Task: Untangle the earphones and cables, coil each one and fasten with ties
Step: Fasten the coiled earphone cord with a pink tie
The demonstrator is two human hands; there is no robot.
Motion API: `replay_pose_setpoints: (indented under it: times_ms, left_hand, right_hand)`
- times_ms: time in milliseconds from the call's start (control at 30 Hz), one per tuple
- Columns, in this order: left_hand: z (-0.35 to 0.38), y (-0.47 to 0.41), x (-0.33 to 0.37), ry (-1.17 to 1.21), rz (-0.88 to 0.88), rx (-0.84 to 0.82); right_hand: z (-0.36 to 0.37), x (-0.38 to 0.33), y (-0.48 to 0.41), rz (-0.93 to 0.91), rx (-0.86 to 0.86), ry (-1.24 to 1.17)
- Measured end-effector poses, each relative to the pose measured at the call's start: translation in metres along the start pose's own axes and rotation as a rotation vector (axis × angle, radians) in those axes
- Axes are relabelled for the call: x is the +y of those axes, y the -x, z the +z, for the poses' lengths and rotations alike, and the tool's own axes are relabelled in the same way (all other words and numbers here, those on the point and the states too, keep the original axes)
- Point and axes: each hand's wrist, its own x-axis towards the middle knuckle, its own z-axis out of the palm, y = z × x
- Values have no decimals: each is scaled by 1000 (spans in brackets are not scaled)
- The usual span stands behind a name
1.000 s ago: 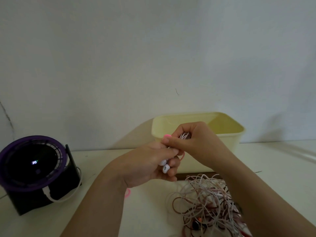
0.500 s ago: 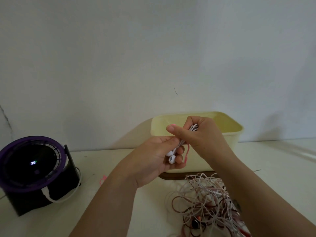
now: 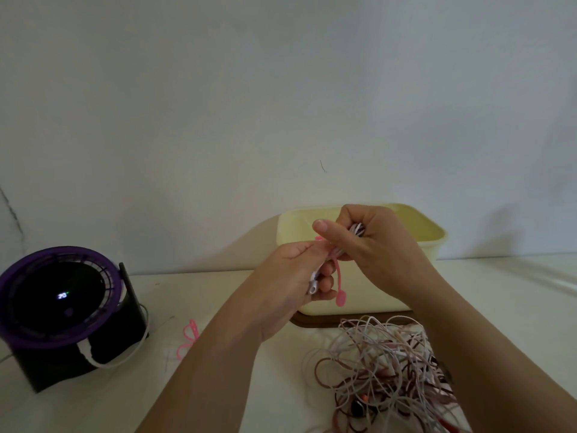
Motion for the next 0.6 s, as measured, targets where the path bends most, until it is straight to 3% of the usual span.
replay_pose_setpoints:
  times_ms: [167,333,600]
  left_hand:
    - [-3,-5,0,-164,166,120]
    - [-12,-8,1,-238,332,229]
    - [-16,-4,3,-252,407,115]
  right_hand:
    - [-19,11,-3,107,-89,-118]
    - [-18,18,-2,209,-481,-380]
    - [-21,21,0,336,-486,-609]
